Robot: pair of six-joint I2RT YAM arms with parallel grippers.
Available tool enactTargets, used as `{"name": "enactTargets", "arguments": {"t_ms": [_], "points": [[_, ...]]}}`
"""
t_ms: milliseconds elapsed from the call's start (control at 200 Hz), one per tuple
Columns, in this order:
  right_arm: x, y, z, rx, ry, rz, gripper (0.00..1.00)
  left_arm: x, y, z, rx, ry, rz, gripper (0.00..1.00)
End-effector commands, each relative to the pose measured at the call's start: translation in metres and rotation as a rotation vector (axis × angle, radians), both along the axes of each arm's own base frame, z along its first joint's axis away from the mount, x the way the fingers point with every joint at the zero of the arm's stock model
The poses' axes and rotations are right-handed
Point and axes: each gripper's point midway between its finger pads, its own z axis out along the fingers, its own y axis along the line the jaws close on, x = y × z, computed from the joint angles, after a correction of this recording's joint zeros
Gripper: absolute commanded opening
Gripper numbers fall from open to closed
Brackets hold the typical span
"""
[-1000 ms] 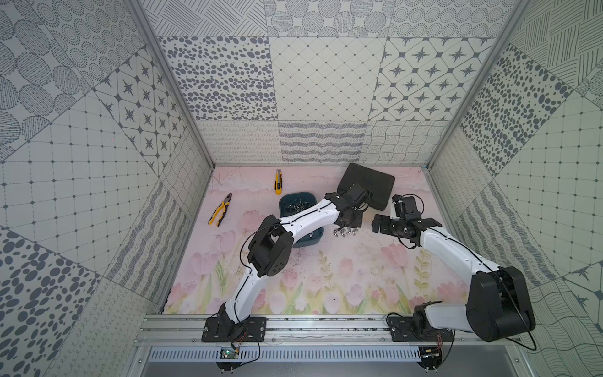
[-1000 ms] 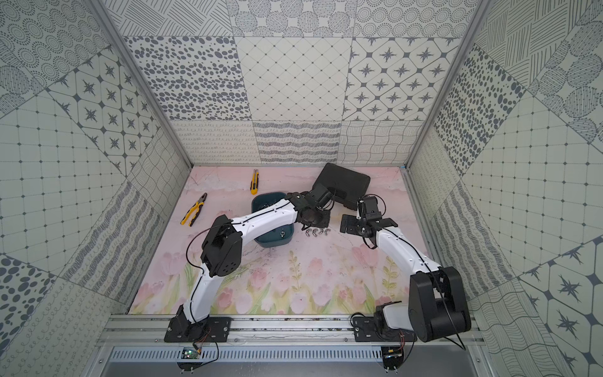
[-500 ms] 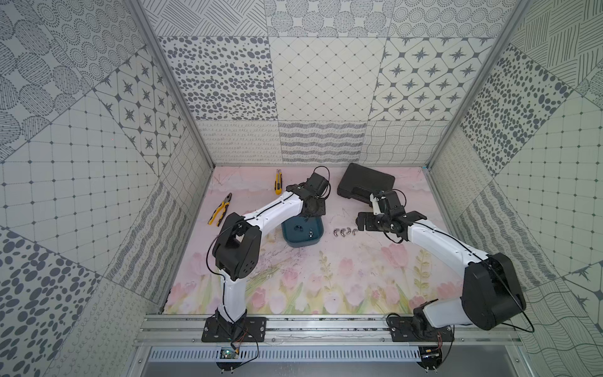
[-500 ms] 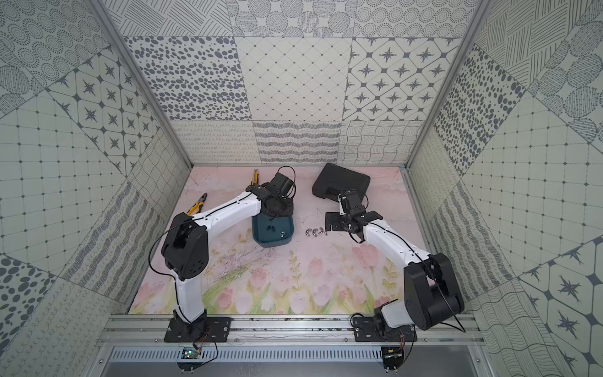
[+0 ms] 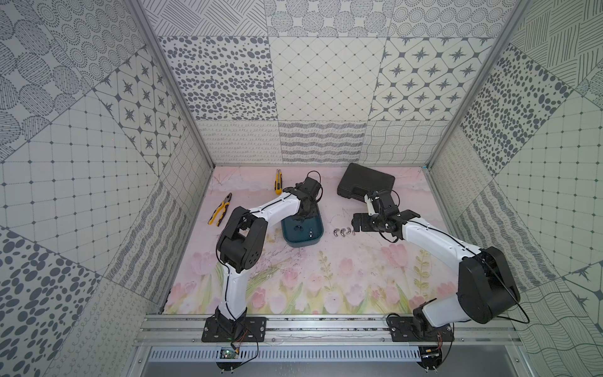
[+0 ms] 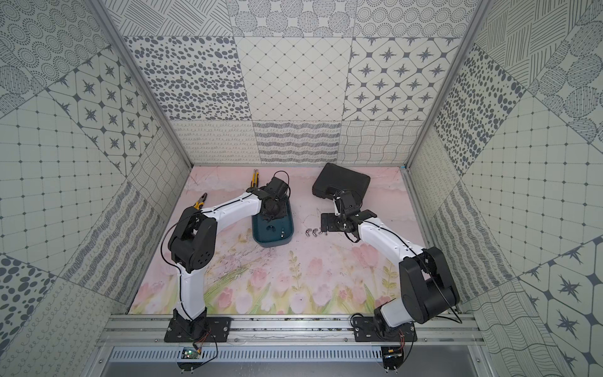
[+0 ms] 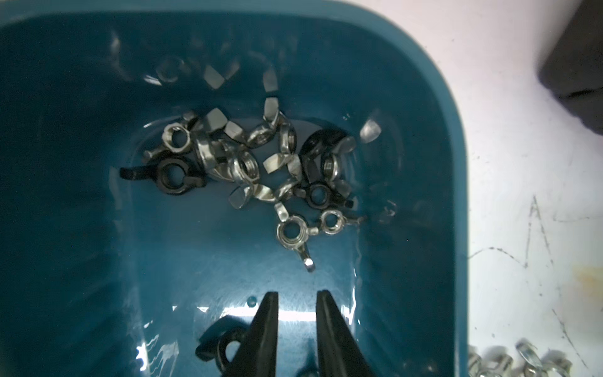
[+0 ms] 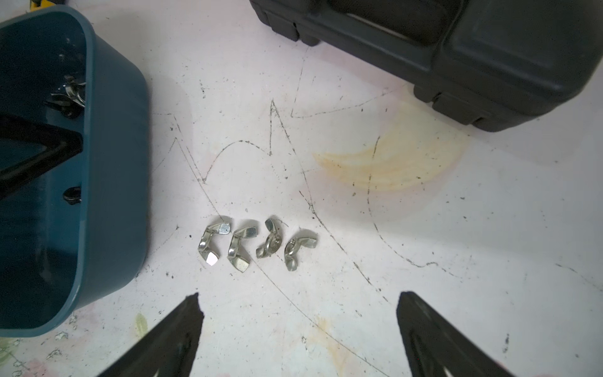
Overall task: Take out the wing nut from the storage box
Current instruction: Pick up the wing nut from the storage box.
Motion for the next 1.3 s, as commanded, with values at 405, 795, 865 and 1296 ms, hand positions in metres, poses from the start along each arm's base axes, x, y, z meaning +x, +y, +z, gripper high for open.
{"name": "enactTargets", "arguments": {"t_ms": [405, 795, 865, 1296], "points": [[0.014, 0.009, 0.001, 0.002, -0.025, 0.018, 0.97, 0.024, 0.004, -0.019, -0.027, -0.024, 0.084, 0.23], [0.011, 0.009, 0.000, 0.006, -0.024, 0.018, 0.97, 0.025, 0.008, -0.031, -0.009, -0.001, 0.076, 0.14], [0.010, 0.009, -0.002, 0.004, -0.022, 0.019, 0.97, 0.023, 0.009, -0.030, -0.008, 0.000, 0.075, 0.11], [0.008, 0.009, -0.001, 0.010, -0.026, 0.012, 0.97, 0.002, 0.011, 0.011, -0.054, -0.066, 0.029, 0.04]]}}
